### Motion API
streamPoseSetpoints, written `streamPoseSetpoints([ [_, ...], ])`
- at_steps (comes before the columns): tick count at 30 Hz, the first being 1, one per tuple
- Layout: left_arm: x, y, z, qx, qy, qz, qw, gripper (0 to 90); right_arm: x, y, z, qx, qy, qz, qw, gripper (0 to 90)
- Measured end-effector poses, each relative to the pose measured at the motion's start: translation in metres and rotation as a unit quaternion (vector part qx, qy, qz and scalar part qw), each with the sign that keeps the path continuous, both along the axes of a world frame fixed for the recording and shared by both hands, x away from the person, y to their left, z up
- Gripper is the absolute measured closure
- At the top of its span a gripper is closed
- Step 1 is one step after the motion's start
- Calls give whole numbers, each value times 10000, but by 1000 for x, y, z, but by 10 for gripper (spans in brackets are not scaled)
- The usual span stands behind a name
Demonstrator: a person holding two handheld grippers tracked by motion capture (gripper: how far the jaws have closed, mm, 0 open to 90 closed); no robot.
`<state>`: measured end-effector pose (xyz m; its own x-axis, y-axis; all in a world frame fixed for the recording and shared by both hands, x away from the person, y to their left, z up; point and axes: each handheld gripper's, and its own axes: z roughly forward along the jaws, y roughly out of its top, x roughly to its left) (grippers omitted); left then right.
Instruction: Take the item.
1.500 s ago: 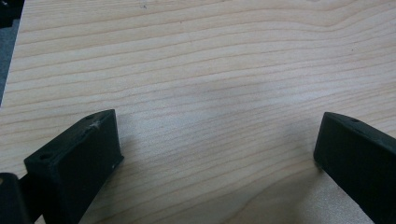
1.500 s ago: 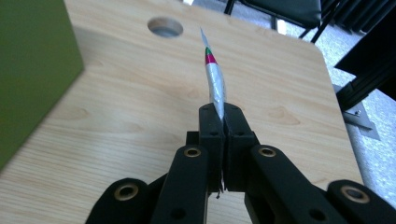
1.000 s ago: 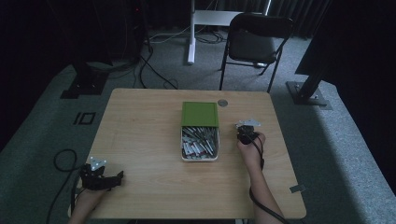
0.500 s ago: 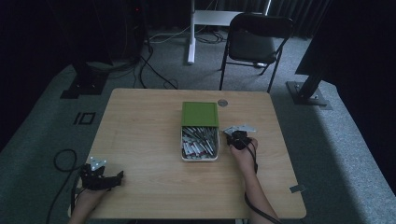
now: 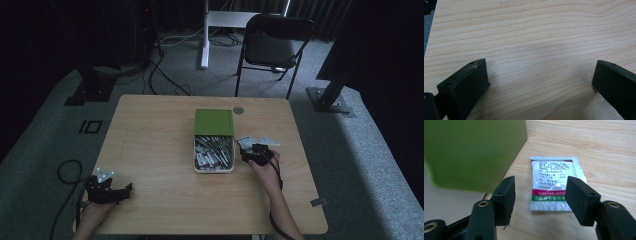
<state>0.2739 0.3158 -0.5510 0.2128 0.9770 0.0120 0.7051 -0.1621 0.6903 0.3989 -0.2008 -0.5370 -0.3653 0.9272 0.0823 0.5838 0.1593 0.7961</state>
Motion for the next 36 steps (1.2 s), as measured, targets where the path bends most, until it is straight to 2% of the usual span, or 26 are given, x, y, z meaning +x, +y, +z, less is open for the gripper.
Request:
streamPoseSetpoints([
  [3, 0, 0, 0, 1, 0, 0, 10000, 13, -6, -6, 3, -21, 17, 31, 10000, 363],
  [9, 0, 0, 0, 0, 0, -1, 10000, 13, -15, -21, 7, -117, -72, -75, 9999, 303],
  [11, 0, 0, 0, 1, 0, -1, 10000, 13, -18, -26, 7, -161, -55, -90, 9998, 271],
  [14, 0, 0, 0, 1, 1, -1, 10000, 13, -23, -32, 5, -102, -48, -233, 9997, 191],
  [17, 0, 0, 0, 1, -1, -1, 10000, 13, -28, -38, 4, -169, -84, -448, 9988, 188],
  [26, 0, 0, 0, 1, -1, 0, 10000, 13, -43, -59, 2, -215, -95, -716, 9972, 164],
  [33, 0, 0, 0, 2, 0, 0, 10000, 13, -53, -78, -3, -315, -44, -1030, 9942, 139],
  [36, 0, 0, 0, 1, -2, -1, 10000, 13, -57, -84, -5, -370, -57, -1220, 9918, 139],
])
